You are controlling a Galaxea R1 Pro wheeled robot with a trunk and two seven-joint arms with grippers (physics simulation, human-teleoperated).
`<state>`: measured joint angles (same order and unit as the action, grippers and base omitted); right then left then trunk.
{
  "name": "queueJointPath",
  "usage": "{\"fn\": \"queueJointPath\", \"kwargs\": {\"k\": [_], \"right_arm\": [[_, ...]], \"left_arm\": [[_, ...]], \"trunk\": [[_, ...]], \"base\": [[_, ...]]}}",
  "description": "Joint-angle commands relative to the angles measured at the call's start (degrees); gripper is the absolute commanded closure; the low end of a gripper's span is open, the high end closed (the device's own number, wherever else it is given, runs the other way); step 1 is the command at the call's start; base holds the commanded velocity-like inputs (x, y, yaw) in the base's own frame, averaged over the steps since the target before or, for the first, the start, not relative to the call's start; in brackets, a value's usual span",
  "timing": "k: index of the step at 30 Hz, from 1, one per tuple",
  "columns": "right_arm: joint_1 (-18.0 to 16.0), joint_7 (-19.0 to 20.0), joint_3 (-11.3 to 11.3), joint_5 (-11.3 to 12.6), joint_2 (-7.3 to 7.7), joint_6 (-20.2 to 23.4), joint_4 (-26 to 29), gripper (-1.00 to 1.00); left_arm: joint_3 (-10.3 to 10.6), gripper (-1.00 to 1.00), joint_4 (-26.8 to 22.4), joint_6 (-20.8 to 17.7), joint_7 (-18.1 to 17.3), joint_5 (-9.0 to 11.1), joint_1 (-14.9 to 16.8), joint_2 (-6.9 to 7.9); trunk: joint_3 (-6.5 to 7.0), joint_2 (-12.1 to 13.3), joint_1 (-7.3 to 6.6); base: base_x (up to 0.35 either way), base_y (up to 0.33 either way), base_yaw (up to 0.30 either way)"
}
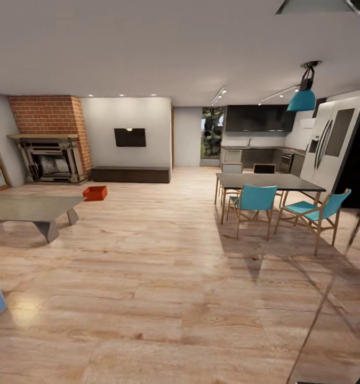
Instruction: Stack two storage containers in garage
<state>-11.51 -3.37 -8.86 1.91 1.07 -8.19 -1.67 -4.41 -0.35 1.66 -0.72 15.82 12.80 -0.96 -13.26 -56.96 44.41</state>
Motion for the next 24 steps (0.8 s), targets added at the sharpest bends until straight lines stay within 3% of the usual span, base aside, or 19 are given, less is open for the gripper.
{"fn": "queueJointPath", "kwargs": {"k": [1,24], "right_arm": [[-0.09,-0.15,-0.45,0.19,-0.02,-0.26,-0.18,-1.0],[-0.09,-0.18,-0.54,0.19,-0.09,-0.16,-0.18,-1.0]], "left_arm": [[-0.42,-1.0,0.06,0.18,-0.07,0.09,0.03,-0.01],[-0.42,-1.0,0.03,0.16,-0.07,0.09,0.03,-0.01]], "trunk": [[-0.07,-0.05,0.04],[-0.07,-0.05,0.04]], "base": [[0.322,0.0,-0.159],[0.322,0.0,-0.014]]}}
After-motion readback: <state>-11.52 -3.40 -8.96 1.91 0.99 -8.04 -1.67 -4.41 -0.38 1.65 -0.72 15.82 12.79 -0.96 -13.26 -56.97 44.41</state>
